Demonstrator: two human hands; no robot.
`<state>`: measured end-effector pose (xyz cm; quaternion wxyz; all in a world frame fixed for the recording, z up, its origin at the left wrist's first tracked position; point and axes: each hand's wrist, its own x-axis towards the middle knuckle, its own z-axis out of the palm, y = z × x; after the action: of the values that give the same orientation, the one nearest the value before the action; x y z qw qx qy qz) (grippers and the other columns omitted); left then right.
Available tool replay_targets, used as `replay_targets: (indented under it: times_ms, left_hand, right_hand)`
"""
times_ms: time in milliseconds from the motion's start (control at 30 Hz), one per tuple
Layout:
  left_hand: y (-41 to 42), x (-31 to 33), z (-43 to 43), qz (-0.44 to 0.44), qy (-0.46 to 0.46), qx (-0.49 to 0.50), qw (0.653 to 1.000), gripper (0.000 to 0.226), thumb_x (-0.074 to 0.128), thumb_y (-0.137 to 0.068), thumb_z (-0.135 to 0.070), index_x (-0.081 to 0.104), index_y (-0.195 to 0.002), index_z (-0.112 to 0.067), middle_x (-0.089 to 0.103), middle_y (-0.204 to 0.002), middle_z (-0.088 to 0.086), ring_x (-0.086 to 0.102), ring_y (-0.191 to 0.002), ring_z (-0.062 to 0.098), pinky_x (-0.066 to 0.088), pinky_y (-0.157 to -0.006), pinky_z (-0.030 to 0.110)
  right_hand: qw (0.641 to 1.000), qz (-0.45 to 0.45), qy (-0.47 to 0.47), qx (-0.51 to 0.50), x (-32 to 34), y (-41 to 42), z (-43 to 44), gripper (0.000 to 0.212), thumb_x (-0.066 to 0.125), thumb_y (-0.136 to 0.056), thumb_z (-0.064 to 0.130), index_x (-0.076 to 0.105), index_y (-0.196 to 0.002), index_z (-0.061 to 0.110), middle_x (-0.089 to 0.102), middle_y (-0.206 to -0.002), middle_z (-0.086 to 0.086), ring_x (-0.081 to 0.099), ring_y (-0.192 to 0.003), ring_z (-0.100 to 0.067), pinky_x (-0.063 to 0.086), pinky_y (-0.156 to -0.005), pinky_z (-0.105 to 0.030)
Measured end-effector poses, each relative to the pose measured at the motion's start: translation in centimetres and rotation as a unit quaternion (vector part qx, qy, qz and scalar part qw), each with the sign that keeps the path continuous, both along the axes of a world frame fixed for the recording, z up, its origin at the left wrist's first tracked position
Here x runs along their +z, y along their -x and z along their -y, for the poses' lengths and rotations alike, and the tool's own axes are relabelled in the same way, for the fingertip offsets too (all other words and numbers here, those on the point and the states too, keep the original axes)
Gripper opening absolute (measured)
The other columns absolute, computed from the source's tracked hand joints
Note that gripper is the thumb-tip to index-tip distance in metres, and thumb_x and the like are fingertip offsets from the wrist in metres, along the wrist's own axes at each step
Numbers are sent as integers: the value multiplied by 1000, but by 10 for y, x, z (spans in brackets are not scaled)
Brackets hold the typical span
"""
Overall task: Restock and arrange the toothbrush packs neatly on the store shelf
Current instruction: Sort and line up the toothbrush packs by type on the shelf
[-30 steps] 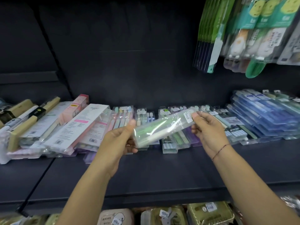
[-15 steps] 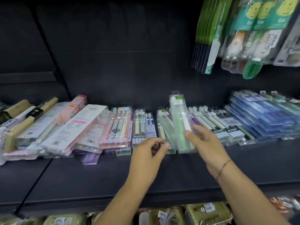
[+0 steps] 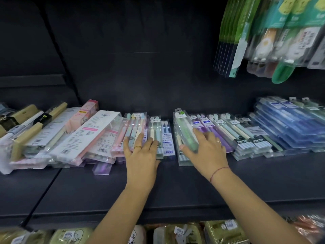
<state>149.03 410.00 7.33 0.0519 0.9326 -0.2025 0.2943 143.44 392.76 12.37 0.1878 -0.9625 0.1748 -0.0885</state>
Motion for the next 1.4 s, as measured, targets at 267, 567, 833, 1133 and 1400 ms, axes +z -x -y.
replay_targets:
  times_ms: [267,567,833,1133,1400]
  left_hand:
    - [12,2,-7,171,172,-97,965,29,68,-88,-24,71,-113,-9,73,-105,2,66,-94,23,45,-88,35]
    - [38,16,17,183,229,-260,920,25,70,-89,-16,71,-108,0,71,-111,8,63,-101,20,50,-96,28]
    - [13,-2,22,-103,-50,-100,988,77,33,-88,-63,46,-143,-11,53,-143,9,46,-135,26,17,-111,55]
    - [10,1,28,-168,-154,-34,973,53,29,-102,-52,22,-152,-36,14,-163,7,18,-148,27,1,-116,56]
    - [8,1,27,-45,33,-54,997,40,92,-56,-6,66,-86,-5,59,-57,10,57,-51,28,43,-43,31]
  right_hand:
    - [988,156,12,-9,0,12,-8,59,59,-89,48,44,-140,24,37,-140,0,29,-130,-21,22,-106,-40]
    - [829,112,-546,47,21,18,-26,40,61,-94,23,44,-131,23,68,-83,-4,63,-62,-10,50,-51,-23]
    - [864,189,-465,-38,33,15,20,24,57,-94,15,63,-114,25,65,-102,7,62,-82,-11,56,-63,-31]
    - [889,219,-401,-47,10,6,24,17,51,-97,19,59,-109,28,63,-98,7,56,-79,-3,47,-74,-21]
    - [925,170,-337,-27,-5,9,13,38,54,-96,34,52,-133,27,53,-122,-4,53,-97,-13,44,-92,-29]
